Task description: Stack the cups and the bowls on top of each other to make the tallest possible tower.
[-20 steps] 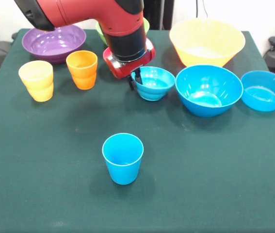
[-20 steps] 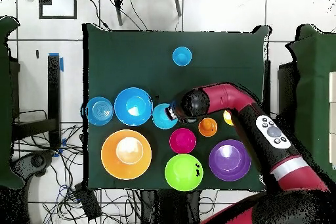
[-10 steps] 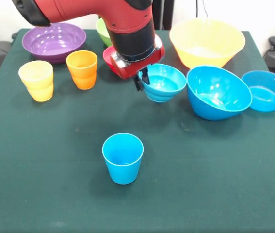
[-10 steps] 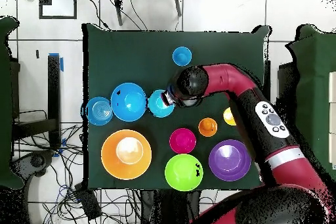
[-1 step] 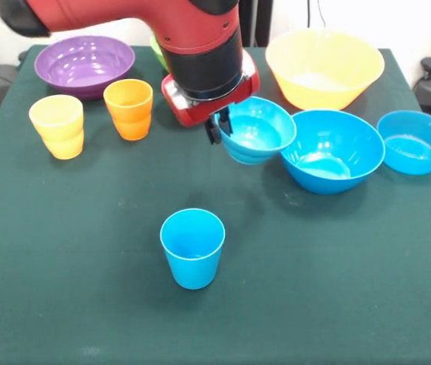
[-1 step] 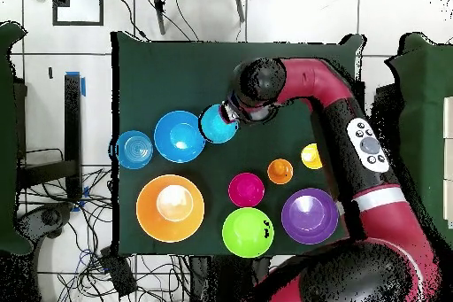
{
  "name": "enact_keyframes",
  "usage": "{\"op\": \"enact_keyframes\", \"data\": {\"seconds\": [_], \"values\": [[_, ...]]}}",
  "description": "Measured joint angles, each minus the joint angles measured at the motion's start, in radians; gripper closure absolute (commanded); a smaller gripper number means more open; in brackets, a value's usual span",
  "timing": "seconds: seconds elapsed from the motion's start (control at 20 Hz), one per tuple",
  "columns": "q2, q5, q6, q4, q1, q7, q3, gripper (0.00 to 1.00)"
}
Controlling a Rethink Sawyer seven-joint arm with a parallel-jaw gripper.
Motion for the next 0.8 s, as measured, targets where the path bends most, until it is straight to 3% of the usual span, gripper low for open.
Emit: {"op": "enact_keyframes", "data": {"seconds": [0.15, 0.25, 0.3, 0.4, 0.5, 0.8], "values": [[0.034, -0.014, 0.101, -0.129, 0.031, -0.023, 0.01, 1.0], [0.066, -0.039, 0.187, -0.247, 0.059, -0.063, 0.023, 1.0], [0.093, -0.068, 0.259, -0.352, 0.082, -0.109, 0.039, 1.0], [0.105, -0.079, 0.292, -0.399, 0.093, -0.133, 0.047, 1.0], [0.129, -0.099, 0.373, -0.504, 0.114, -0.196, 0.069, 1.0], [0.122, -0.084, 0.512, -0.58, 0.127, -0.256, 0.081, 1.0]]}}
